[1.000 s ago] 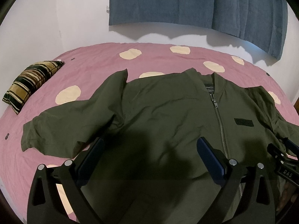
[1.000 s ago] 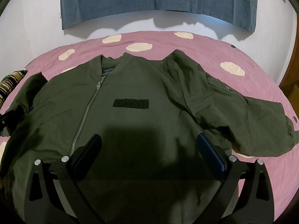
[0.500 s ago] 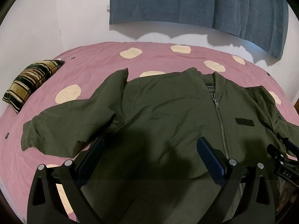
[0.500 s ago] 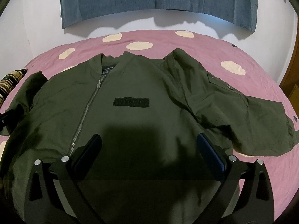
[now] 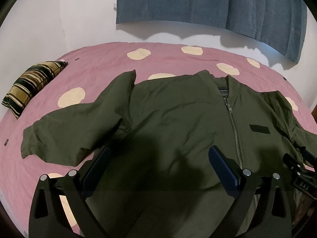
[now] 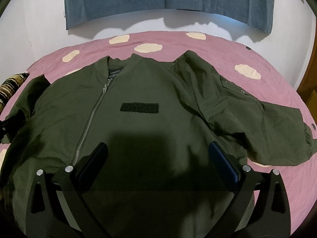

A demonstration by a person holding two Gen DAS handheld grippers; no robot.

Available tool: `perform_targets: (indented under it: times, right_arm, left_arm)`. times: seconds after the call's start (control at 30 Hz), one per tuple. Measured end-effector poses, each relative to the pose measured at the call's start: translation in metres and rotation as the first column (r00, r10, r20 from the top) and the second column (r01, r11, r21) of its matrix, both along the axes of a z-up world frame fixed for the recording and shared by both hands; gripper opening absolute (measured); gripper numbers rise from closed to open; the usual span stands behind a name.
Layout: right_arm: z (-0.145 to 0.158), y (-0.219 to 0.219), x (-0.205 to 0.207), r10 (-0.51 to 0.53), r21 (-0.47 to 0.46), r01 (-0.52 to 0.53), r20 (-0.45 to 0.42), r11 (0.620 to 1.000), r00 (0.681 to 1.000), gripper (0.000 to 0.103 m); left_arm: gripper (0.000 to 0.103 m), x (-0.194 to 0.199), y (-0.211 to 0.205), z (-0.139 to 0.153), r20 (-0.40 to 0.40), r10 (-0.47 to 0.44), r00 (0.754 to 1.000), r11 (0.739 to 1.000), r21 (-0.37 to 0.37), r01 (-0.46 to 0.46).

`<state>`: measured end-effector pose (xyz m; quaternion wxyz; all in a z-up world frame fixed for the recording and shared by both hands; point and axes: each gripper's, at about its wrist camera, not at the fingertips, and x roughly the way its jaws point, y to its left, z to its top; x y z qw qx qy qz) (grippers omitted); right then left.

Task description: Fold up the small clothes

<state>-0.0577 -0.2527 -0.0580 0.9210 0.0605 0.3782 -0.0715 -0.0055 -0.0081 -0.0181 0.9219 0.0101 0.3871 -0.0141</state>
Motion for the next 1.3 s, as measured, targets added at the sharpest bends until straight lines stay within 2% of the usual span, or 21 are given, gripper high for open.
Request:
perform_targets:
  times: [0.13, 0.27, 0.33, 0.43, 0.5, 0.6, 0.7, 0.73, 0.8, 0.83, 0.87, 0.93, 1.0, 1.03, 1.1, 1.13, 1.17, 1.23, 1.3]
  right_arm:
    - [0.002, -0.009, 0.001, -0.004, 0.043, 0.004, -0.007, 0.999, 1.0, 0.101]
    - [0.012, -0.042, -0.004, -0.033, 0.085, 0.033, 0.0, 0.996, 0.999, 0.101]
    - [0.019, -0.067, -0.01, -0.067, 0.098, 0.065, 0.014, 0.993, 0.998, 0.101]
    - [0.027, -0.127, -0.028, -0.171, 0.143, 0.166, 0.026, 0.976, 0.985, 0.101]
    - [0.03, -0.178, -0.048, -0.277, 0.172, 0.267, 0.035, 0.948, 0.96, 0.101]
    - [0.028, -0.254, -0.085, -0.444, 0.209, 0.427, 0.04, 0.88, 0.895, 0.101]
    - [0.012, -0.327, -0.127, -0.598, 0.273, 0.577, -0.005, 0.77, 0.801, 0.101]
    - [0.006, -0.342, -0.136, -0.625, 0.301, 0.601, -0.021, 0.74, 0.78, 0.1]
    - [-0.014, -0.379, -0.16, -0.685, 0.412, 0.646, -0.071, 0.642, 0.725, 0.097]
    - [-0.023, -0.393, -0.169, -0.701, 0.463, 0.653, -0.09, 0.599, 0.707, 0.09]
    - [-0.028, -0.401, -0.173, -0.706, 0.488, 0.653, -0.1, 0.579, 0.701, 0.079]
    - [-0.042, -0.414, -0.178, -0.71, 0.55, 0.647, -0.132, 0.528, 0.691, 0.073]
    - [-0.054, -0.422, -0.178, -0.701, 0.594, 0.631, -0.15, 0.499, 0.697, 0.071]
    - [-0.058, -0.421, -0.176, -0.698, 0.599, 0.629, -0.156, 0.496, 0.699, 0.067]
    - [-0.057, -0.42, -0.171, -0.706, 0.567, 0.644, -0.147, 0.514, 0.693, 0.048]
    - [-0.056, -0.419, -0.168, -0.699, 0.553, 0.645, -0.149, 0.527, 0.7, 0.032]
    - [-0.055, -0.417, -0.163, -0.688, 0.566, 0.632, -0.149, 0.53, 0.71, 0.025]
    - [-0.053, -0.416, -0.161, -0.681, 0.577, 0.615, -0.134, 0.537, 0.72, 0.018]
    - [-0.042, -0.415, -0.171, -0.687, 0.568, 0.601, -0.083, 0.563, 0.722, 0.016]
  left_arm:
    - [0.099, 0.004, 0.003, -0.002, -0.016, 0.023, 1.0, 1.0, -0.004, -0.023]
    - [0.099, 0.011, 0.012, -0.007, -0.048, 0.037, 0.998, 0.998, -0.047, -0.039]
    - [0.099, 0.015, 0.017, -0.011, -0.075, 0.041, 0.996, 0.997, -0.069, -0.046]
    - [0.099, 0.021, 0.022, -0.014, -0.103, 0.029, 0.994, 0.994, -0.102, -0.04]
    - [0.099, 0.022, 0.023, -0.014, -0.089, 0.026, 0.996, 0.995, -0.089, -0.034]
    - [0.099, 0.025, 0.025, -0.012, -0.07, 0.027, 0.997, 0.997, -0.071, -0.032]
    - [0.099, 0.027, 0.029, -0.011, -0.072, 0.035, 0.997, 0.997, -0.07, -0.04]
    - [0.099, 0.028, 0.03, -0.012, -0.074, 0.038, 0.997, 0.997, -0.07, -0.043]
    - [0.099, 0.03, 0.03, -0.013, -0.077, 0.046, 0.996, 0.997, -0.061, -0.051]
    - [0.099, 0.03, 0.03, -0.013, -0.08, 0.047, 0.996, 0.997, -0.056, -0.052]
    - [0.099, 0.031, 0.03, -0.014, -0.082, 0.047, 0.995, 0.997, -0.052, -0.052]
    - [0.099, 0.032, 0.029, -0.017, -0.091, 0.05, 0.995, 0.998, -0.04, -0.054]
    - [0.099, 0.031, 0.029, -0.019, -0.097, 0.052, 0.994, 0.998, -0.033, -0.055]
    - [0.099, 0.031, 0.029, -0.019, -0.099, 0.053, 0.994, 0.998, -0.029, -0.056]
    - [0.099, 0.03, 0.029, -0.02, -0.101, 0.057, 0.993, 0.998, -0.02, -0.059]
    - [0.099, 0.029, 0.029, -0.02, -0.101, 0.058, 0.993, 0.998, -0.017, -0.06]
    - [0.099, 0.029, 0.03, -0.02, -0.102, 0.061, 0.993, 0.998, -0.013, -0.062]
    - [0.099, 0.028, 0.031, -0.021, -0.103, 0.064, 0.993, 0.998, -0.012, -0.066]
    - [0.099, 0.027, 0.032, -0.021, -0.101, 0.066, 0.993, 0.998, -0.014, -0.068]
